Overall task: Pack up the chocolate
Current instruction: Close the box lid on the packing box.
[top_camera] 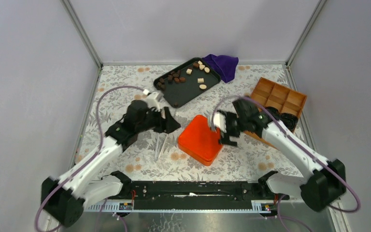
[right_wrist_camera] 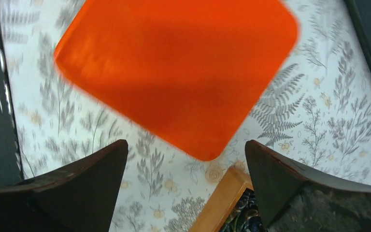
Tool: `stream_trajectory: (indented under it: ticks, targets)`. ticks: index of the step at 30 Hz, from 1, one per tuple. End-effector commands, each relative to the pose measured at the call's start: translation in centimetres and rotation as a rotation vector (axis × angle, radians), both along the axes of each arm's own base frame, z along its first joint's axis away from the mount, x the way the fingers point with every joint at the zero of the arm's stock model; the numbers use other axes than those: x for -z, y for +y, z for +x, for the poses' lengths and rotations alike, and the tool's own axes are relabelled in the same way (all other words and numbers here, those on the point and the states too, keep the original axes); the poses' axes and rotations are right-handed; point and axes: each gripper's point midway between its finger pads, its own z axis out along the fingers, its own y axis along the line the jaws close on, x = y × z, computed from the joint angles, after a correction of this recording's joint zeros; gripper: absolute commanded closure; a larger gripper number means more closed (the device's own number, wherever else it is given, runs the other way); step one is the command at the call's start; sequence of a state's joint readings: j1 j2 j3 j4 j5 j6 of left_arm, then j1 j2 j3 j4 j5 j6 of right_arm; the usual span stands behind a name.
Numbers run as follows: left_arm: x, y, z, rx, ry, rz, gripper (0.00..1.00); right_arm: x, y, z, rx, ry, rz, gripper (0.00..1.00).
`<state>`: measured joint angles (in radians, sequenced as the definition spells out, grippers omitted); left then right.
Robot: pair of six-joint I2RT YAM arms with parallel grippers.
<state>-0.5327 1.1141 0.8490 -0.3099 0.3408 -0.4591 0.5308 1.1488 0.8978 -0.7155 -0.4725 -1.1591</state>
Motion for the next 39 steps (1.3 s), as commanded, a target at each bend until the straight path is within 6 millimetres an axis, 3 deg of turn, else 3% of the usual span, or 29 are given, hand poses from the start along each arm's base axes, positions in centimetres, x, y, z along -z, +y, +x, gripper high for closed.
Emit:
stream_trajectory:
  ticks: [1, 3, 6, 8, 12, 16, 26, 35, 39]
  targets:
    - [0.1, 2.2, -3.1, -0.164, 0.005, -0.155, 0.36, -2.6, 3.1, 5.7, 0.427, 0.231, 0.185, 0.0]
    - [0.8, 2.6, -4.9, -0.197, 0.034, -0.243, 0.51, -1.2, 3.7, 7.6, 0.533, 0.366, 0.188, 0.0]
    - [2.6, 2.3, -7.2, -0.204, 0.09, -0.326, 0.59, 1.0, 3.6, 10.5, 0.677, 0.439, 0.181, 0.0]
    - [3.8, 1.8, -8.2, -0.201, 0.118, -0.342, 0.62, 2.1, 3.4, 11.3, 0.716, 0.445, 0.149, 0.0]
    - [7.2, 0.1, -9.1, -0.189, 0.174, -0.309, 0.63, 3.8, 3.4, 11.1, 0.725, 0.49, 0.116, 0.0]
    - [9.5, -1.9, -9.2, -0.176, 0.205, -0.272, 0.66, 5.1, 3.7, 9.3, 0.683, 0.576, 0.098, 0.03]
    - [12.3, -5.8, -6.6, -0.18, 0.234, -0.23, 0.75, 5.7, 3.3, 6.6, 0.663, 0.653, 0.069, 0.18]
    - [11.8, -7.8, -3.5, -0.206, 0.187, -0.221, 0.76, 6.5, 2.3, 4.3, 0.699, 0.692, 0.043, 0.26]
    - [11.7, -8.2, -2.4, -0.213, 0.171, -0.225, 0.75, 6.7, 2.0, 4.2, 0.727, 0.689, 0.039, 0.28]
